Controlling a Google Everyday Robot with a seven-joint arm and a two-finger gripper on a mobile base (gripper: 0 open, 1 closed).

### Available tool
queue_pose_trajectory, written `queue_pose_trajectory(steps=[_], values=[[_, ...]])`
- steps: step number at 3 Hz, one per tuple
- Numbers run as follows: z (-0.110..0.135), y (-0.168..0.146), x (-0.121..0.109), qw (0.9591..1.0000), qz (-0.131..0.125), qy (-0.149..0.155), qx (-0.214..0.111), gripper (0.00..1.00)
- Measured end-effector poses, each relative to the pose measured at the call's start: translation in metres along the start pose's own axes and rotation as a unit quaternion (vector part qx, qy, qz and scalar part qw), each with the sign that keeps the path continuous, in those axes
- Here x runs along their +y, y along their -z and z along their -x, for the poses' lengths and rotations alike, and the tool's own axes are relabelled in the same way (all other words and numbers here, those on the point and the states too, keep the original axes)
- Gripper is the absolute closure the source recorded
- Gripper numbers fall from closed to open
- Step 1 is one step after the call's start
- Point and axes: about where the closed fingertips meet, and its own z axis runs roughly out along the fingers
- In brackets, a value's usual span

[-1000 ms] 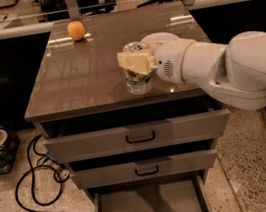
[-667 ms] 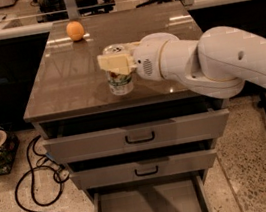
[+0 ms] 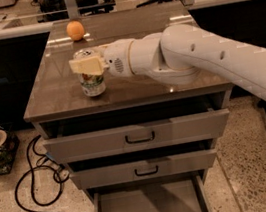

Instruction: Pick 7up can from bottom drawer and place on counter

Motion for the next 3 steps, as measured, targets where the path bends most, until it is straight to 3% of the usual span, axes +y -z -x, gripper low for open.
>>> queue_pose_trajectory(steps=[1,2,3], values=[[0.003,-0.036,0.002,0.9989,0.044,0.016,-0.006,1.00],[0.008,-0.064,0.003,0.9969,0.068,0.037,-0.012,1.00],[0.010,-0.081,0.001,0.9954,0.075,0.056,-0.019,1.00]])
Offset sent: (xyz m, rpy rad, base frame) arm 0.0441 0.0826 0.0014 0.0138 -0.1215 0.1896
